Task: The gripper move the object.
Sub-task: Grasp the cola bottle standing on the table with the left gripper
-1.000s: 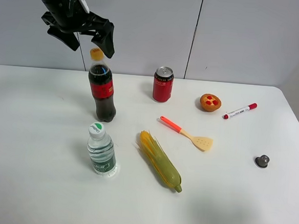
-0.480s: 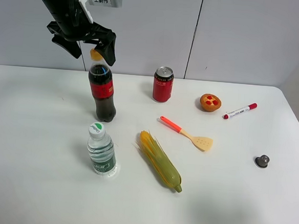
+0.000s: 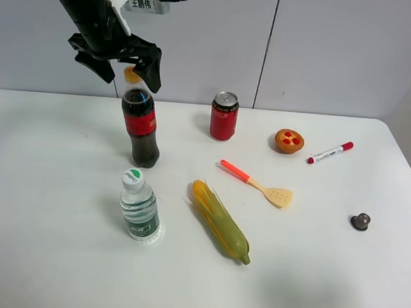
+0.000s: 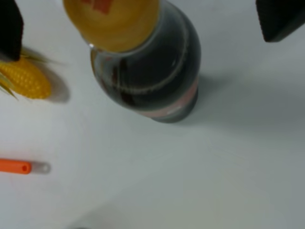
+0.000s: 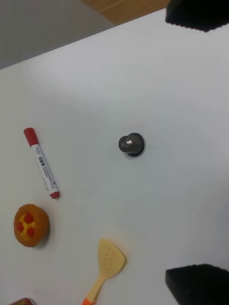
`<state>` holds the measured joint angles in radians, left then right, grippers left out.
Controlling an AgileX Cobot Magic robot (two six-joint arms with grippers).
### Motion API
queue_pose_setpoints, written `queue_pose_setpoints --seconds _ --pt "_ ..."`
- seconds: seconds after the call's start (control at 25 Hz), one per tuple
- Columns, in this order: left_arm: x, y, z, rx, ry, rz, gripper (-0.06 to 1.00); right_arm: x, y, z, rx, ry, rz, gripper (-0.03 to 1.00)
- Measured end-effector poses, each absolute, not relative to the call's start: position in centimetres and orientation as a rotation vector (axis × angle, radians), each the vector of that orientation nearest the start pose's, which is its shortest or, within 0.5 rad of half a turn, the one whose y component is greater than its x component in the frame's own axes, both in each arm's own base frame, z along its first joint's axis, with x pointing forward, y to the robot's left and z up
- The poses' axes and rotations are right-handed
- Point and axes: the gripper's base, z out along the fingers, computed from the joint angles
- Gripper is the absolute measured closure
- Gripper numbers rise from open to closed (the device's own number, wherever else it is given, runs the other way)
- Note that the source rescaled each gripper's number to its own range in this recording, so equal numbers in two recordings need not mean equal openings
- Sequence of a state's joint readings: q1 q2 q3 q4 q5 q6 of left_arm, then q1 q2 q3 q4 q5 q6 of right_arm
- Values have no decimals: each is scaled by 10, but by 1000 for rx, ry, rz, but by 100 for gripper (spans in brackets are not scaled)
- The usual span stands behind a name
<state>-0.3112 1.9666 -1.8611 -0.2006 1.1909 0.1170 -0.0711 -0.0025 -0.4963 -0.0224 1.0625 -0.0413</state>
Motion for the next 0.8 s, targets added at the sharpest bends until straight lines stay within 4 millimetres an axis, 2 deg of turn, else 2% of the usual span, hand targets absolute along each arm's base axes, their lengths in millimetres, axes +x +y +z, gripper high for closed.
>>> queue_pose_setpoints --seconds 0.16,0.24,0.36,0.68,0.72,0.8 --pt "403 -148 303 531 2724 -337 -5 -5 -1 276 32 2048 -97 -3" --pt "403 -148 303 531 2724 -337 1 -5 -1 276 32 2048 -97 -3" --pt "403 -148 303 532 2723 -337 20 -5 -1 276 32 2048 -97 -3" --pt "402 -149 303 528 2724 -352 87 -5 -1 276 32 2048 -97 -3" --pt "402 -149 303 528 2723 -352 94 -5 -1 276 32 2048 -97 -3" --pt "403 -148 303 531 2723 -343 94 -5 -1 276 32 2048 -97 -3"
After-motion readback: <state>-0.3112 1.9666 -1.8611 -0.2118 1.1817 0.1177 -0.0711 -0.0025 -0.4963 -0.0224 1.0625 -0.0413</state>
